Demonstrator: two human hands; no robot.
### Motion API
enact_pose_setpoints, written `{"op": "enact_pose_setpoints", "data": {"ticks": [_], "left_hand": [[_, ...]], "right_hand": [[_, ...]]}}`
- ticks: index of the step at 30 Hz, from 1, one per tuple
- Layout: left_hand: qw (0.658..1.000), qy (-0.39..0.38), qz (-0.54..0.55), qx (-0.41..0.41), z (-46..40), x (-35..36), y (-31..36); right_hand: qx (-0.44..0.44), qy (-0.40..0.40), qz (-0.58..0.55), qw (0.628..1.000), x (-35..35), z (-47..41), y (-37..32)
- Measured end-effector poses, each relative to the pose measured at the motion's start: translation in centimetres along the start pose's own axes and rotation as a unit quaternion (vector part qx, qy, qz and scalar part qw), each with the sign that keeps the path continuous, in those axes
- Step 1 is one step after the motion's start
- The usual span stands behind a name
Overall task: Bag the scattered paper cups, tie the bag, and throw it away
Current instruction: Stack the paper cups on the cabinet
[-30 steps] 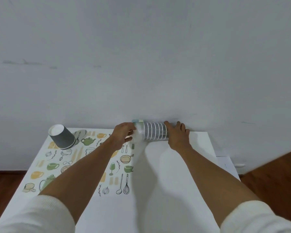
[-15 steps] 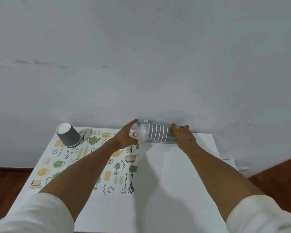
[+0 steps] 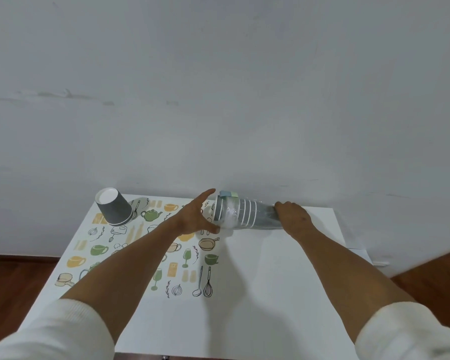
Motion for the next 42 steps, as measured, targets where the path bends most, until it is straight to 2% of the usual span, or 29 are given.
{"op": "enact_pose_setpoints", "data": {"ticks": [3, 8, 10, 12, 14, 16, 17, 20, 23, 29, 33, 37, 42], "left_hand": [[1.0, 0.01, -0.03, 0.001, 0.2, -0.3, -0.2], [0.996, 0.057, -0.074, 0.012, 0.4, -1.3, -0.1], [0.995, 0.062, -0.076, 0.012, 0.4, -1.4, -0.2], [0.995, 0.065, -0.075, 0.014, 0.4, -1.4, -0.3], [0.995, 0.065, -0.07, 0.015, 0.4, -1.5, -0.3], [0.996, 0.062, -0.065, 0.021, 0.5, -1.5, 0.0], [0.996, 0.061, -0.064, 0.022, 0.6, -1.5, 0.0], [0.995, 0.066, -0.073, 0.024, 0.9, -1.9, -0.1], [0.994, 0.069, -0.083, 0.026, 1.3, -2.5, -0.3], [0.988, 0.065, -0.134, 0.03, 1.7, -2.9, -0.4], [0.971, 0.067, -0.223, 0.053, 1.4, -2.0, 0.9], [0.95, 0.082, -0.295, 0.066, 1.2, -1.2, 1.6], [0.942, 0.106, -0.311, 0.072, 1.8, -1.6, 2.1]], "right_hand": [[0.011, -0.019, 0.044, 0.999, -0.4, -0.1, -0.4], [-0.003, 0.004, 0.113, 0.994, -1.1, -0.5, -1.2], [-0.018, -0.023, 0.124, 0.992, -1.4, -1.0, -1.5], [-0.08, -0.073, 0.069, 0.992, -2.0, -1.6, -3.4], [-0.154, -0.099, -0.06, 0.981, -2.9, -1.9, -6.7], [-0.179, -0.096, -0.151, 0.967, -3.0, -1.7, -8.8], [-0.182, -0.087, -0.161, 0.966, -2.7, -1.6, -9.3], [-0.182, -0.059, -0.117, 0.974, -1.7, -1.6, -9.3], [-0.159, -0.073, -0.064, 0.983, -1.0, -1.7, -7.8], [-0.149, -0.081, -0.035, 0.985, -0.5, -1.8, -7.7], [-0.191, -0.046, -0.129, 0.972, -1.1, -2.1, -10.5], [-0.198, -0.01, -0.123, 0.972, -0.9, -2.1, -10.8], [-0.212, 0.02, -0.153, 0.965, -1.2, -1.5, -10.5]]}}
Point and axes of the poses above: each hand's wrist, its own z-axis away from the middle knuckle, its own x-axis out of the palm, y = z × x, the point moved 10 cm from there along -z, towards the middle knuckle, and after that the axes turned 3 degrees about -x, right-handed, at the moved point
